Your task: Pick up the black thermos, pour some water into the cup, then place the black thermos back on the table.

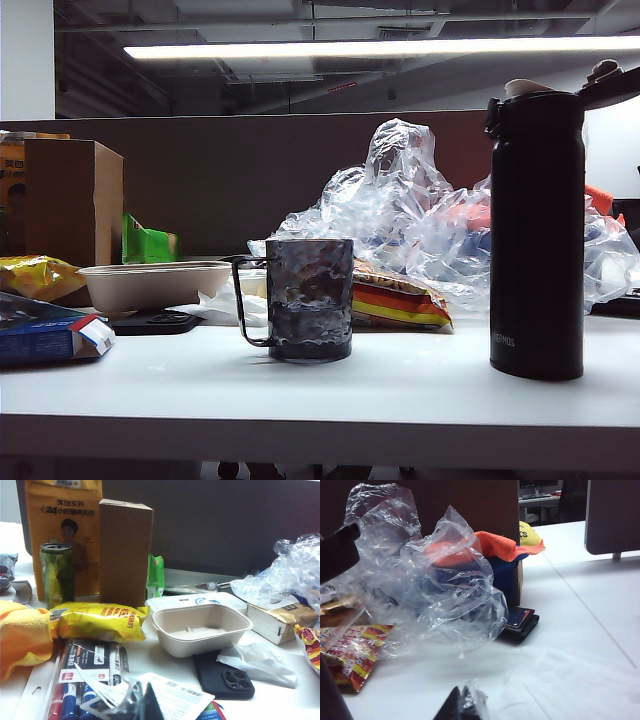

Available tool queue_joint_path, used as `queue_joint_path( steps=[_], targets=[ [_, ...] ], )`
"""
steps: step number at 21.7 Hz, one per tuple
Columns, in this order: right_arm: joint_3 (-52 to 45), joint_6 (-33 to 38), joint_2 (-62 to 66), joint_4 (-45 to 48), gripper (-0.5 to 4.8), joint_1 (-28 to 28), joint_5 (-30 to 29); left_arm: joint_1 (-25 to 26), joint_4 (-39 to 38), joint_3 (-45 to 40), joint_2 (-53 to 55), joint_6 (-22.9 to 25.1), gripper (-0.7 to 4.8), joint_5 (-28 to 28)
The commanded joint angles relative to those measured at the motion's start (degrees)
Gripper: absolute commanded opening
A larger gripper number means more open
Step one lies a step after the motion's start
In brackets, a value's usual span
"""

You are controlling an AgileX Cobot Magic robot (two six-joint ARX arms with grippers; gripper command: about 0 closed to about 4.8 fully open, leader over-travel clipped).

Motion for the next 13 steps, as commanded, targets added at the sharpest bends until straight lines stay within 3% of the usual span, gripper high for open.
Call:
queue_joint_path(
  steps=[1,10,13],
  targets=[
    [-0.2,-2.4,0.0,0.9,-0.08,0.0,0.2,0.0,0.8,0.1,0.0,0.2,-0.05,0.5],
    [-0.2,-2.4,0.0,0.3,-0.08,0.0,0.2,0.0,-0.3,0.1,0.0,0.1,-0.05,0.8],
    [0.3,-1.9,0.0,0.7,-0.06,0.0,-0.4,0.0,-0.1,0.2,0.0,-1.9,0.04,1.4]
  ],
)
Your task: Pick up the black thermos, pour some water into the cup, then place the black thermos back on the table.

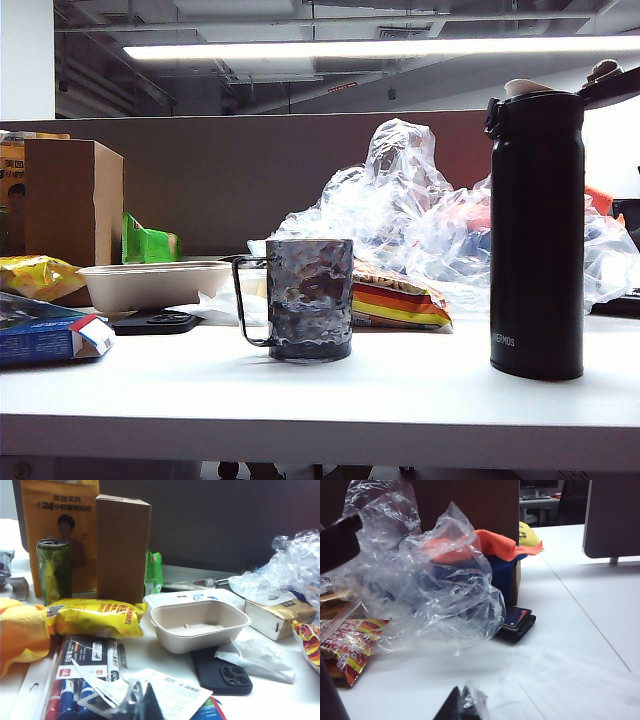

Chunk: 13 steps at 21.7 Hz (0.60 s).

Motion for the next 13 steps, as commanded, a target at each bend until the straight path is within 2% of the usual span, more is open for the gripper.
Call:
queue_joint_path(
  steps=[1,2,3,4,5,10,13],
  targets=[
    [1.7,0.3,0.0,0.1,0.48,0.0,-0.4,0.0,0.7,0.3,0.0,-3.6,0.63,0.9],
    [3.3,0.4,0.0,-1.0,1.51,0.0,-0.4,0.0,0.5,0.7,0.0,-5.6,2.25,0.9],
    [5.4,0.3,0.0,-2.3,3.15,0.1,-0.4,0.0,0.5,1.2,0.0,-7.2,4.12,0.9],
    [7.4,0.3,0.0,-3.2,4.23,0.2,-0.1,0.0,0.5,1.9,0.0,-8.7,4.79,0.9],
    [9.8,0.3,0.0,-4.2,4.79,0.3,0.4,0.0,0.5,2.7,0.0,-9.5,4.79,1.3],
    [19.9,-2.4,1.5,-5.6,4.79,0.3,-4.1,0.0,0.5,9.3,0.4,-13.9,4.79,9.5],
    [23.9,-3.1,4.6,-6.0,4.79,0.3,-5.8,-0.1,0.5,14.1,2.3,-15.9,4.79,12.4]
  ],
)
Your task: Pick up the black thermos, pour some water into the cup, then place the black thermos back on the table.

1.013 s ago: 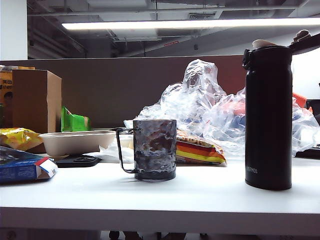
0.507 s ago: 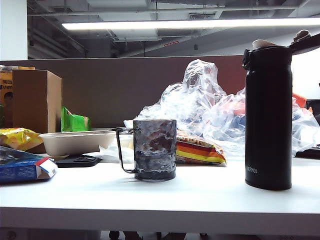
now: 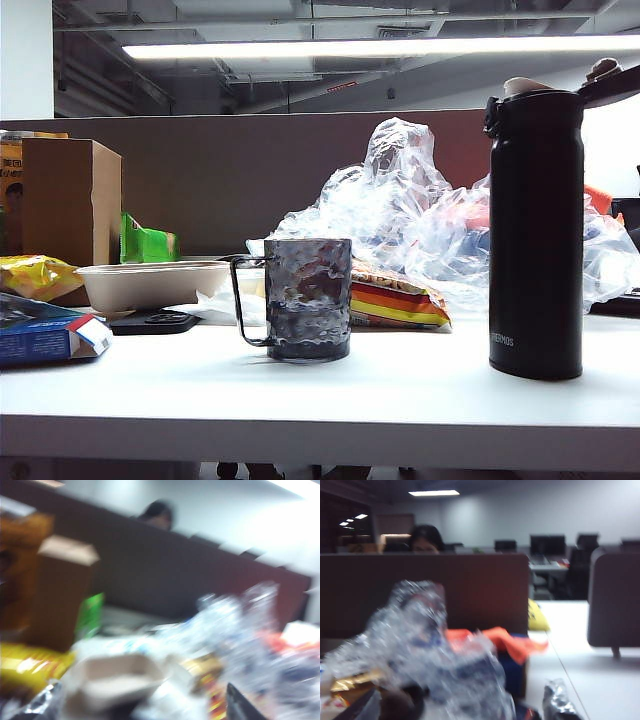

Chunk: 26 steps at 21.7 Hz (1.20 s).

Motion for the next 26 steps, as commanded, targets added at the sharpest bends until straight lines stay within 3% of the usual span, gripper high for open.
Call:
queue_joint_path(
  steps=[1,7,12,16,19,23,26],
  targets=[
    [4.1,-0.9,4.0,-0.2,4.79,0.1,-2.1,0.0,1.1,5.2,2.8,-2.5,4.79,4.0],
    [10.5,-0.9,13.3,6.5,4.79,0.1,-4.5,-0.6,10.5,13.6,15.6,-3.4,4.79,8.8],
    [15.8,-0.9,19.7,6.2,4.79,0.1,-5.7,-4.2,11.3,20.0,26.3,-3.4,4.79,9.3],
    [16.2,0.1,21.5,5.1,4.79,0.9,-7.7,-13.0,11.5,23.6,34.2,-2.5,4.79,10.1],
    [15.3,0.2,21.5,2.9,4.79,3.0,-6.8,-21.9,11.5,25.0,38.8,1.0,4.79,9.0],
    [13.4,0.2,21.4,0.0,4.79,7.5,-6.4,-34.9,11.2,25.4,44.0,8.6,4.79,2.6],
    [11.6,3.1,21.4,-4.0,4.79,12.3,-6.2,-41.0,10.8,25.4,46.2,14.1,4.79,-1.5]
  ],
)
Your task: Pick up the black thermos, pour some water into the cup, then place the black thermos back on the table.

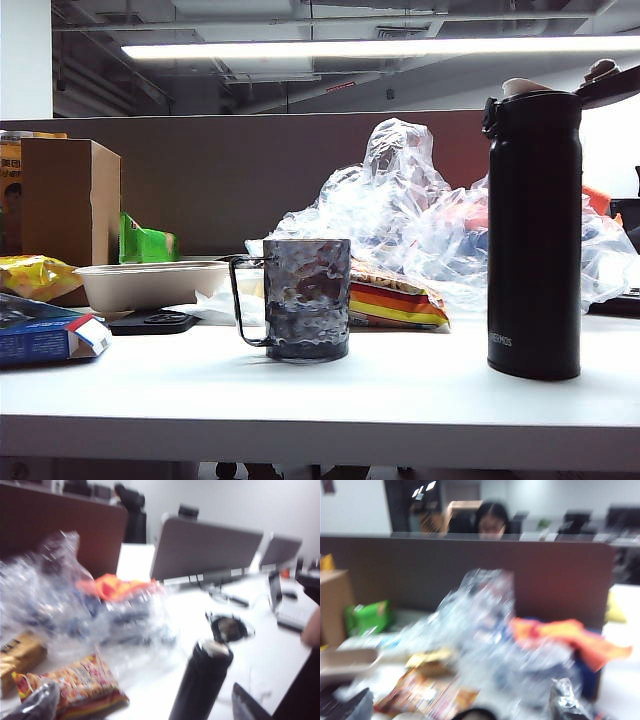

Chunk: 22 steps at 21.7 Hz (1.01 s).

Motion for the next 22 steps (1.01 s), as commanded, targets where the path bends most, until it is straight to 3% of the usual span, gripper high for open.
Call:
queue_joint_path(
  steps=[1,7,9,12,14,18,22],
  targets=[
    [-2.0,2.9,-0.2,-4.2,4.79,4.7,0.8,-5.0,0.1,0.2,1.8,7.8,4.79,-4.6],
    [-9.1,3.2,-0.2,-5.0,4.79,14.1,5.9,-8.3,-3.1,0.2,3.8,10.2,4.79,-5.6],
    [-11.5,3.4,-0.4,-4.6,4.24,17.1,8.6,-8.3,-4.7,0.2,3.8,10.3,4.79,-5.7],
    [-15.2,3.4,-0.4,-1.6,4.41,20.6,12.2,-8.3,-6.1,0.2,3.8,12.3,4.79,-5.7],
    [-17.6,3.4,-0.4,0.5,4.79,22.4,14.3,-8.3,-6.9,0.1,3.8,14.3,4.79,-5.7],
    [-21.9,3.4,-0.1,5.4,4.79,23.7,20.2,-8.3,-8.2,0.1,4.2,15.3,4.79,-5.7],
    [-26.2,3.3,0.0,12.9,4.79,23.6,21.7,-8.3,-10.3,0.1,4.2,15.3,4.79,-5.7]
  ],
)
